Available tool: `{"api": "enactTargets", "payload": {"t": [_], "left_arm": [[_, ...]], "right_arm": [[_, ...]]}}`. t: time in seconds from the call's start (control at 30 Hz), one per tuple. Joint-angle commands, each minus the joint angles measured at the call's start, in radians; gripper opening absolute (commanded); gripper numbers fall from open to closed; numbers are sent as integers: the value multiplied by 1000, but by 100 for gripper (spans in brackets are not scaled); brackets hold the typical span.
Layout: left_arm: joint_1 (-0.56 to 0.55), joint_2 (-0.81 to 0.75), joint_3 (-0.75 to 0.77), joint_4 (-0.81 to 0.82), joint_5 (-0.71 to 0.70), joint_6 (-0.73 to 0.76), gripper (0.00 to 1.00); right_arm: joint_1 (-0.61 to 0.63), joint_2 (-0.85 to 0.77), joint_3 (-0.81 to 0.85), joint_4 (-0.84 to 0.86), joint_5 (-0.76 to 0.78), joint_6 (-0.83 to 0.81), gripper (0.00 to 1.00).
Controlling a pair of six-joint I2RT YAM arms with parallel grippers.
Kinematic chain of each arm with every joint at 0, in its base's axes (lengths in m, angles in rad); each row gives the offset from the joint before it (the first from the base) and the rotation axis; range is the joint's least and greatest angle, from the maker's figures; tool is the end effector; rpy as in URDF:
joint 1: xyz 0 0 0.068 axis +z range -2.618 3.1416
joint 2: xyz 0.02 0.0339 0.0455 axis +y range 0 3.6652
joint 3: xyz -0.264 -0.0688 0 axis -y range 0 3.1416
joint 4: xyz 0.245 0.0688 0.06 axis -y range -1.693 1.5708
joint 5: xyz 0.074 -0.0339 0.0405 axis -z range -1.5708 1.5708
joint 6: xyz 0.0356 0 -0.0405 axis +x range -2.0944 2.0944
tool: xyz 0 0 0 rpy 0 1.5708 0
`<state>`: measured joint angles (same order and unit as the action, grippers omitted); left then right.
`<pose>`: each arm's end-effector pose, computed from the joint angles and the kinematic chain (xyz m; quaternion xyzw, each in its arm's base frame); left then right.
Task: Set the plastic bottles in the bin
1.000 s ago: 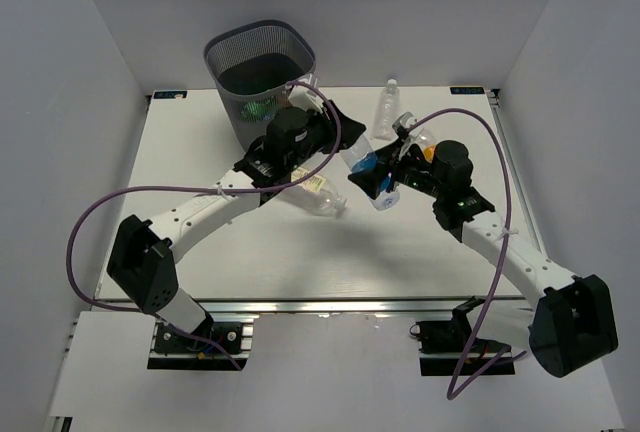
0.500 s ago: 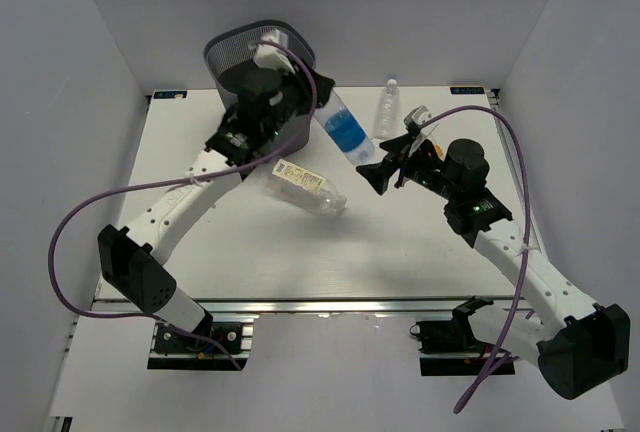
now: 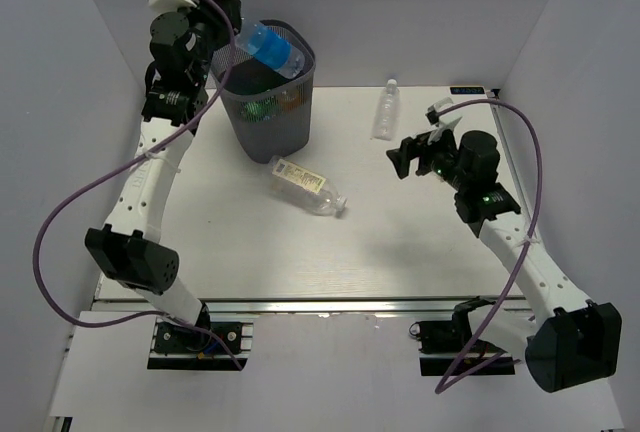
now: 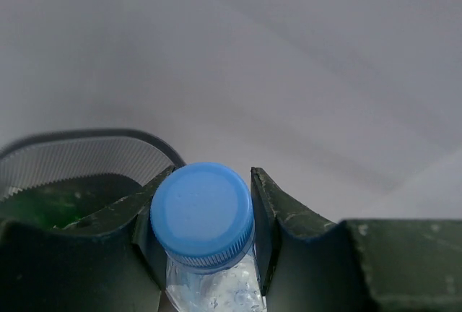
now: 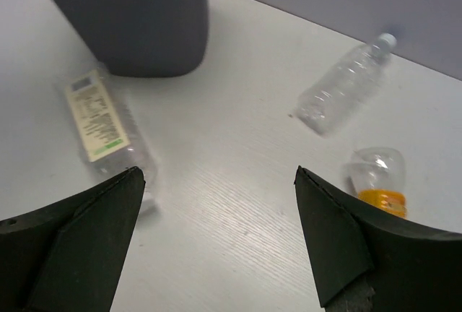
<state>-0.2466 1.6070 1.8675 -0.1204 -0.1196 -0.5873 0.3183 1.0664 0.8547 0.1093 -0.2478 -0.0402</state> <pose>0.3493 -0.0835 0.5137 -0.1555 0.6376 -0.2693 0.7048 0.2371 0.0873 0.3407 -0.2128 0.7101 0.1830 0.6457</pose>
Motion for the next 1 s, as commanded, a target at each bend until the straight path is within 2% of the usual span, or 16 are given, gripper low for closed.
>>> {"api": "enactTargets", "payload": {"t": [0.0,0.17,0.23,0.27,0.3,0.33,0.4,0.43,0.57,0.73,0.97], "left_arm": [[68,53,42,45,-41,-19,8],[121,163,113,62,-112,-19,9],[122,215,139,53,-100,-8,15],[122,228,145,59,-85,-2,22],[122,237,148,62,-71,4,34],[122,249,145,68,-48,7,68],[122,261,153,68,-43,7,95],[122,264,157,64,-41,10,98],[122,275,196,42,-41,43,98],[122,284,337,-59,-11,87,98],[124,168,305,-110,52,112,98]], "right_arm": [[-73,23,37,23,33,-15,89],[-214,95,20,44,-7,8,89],[-246,125,17,59,-10,-1,89],[-284,163,24,61,-34,-3,89],[-304,187,30,61,-59,-3,89],[-349,238,47,59,-76,-1,89],[-372,294,79,29,-85,-4,89],[-386,349,95,17,-82,-15,89],[-395,452,144,13,-29,-91,89],[-403,611,204,18,5,-249,89],[-403,773,303,-75,-56,-287,89]]}}
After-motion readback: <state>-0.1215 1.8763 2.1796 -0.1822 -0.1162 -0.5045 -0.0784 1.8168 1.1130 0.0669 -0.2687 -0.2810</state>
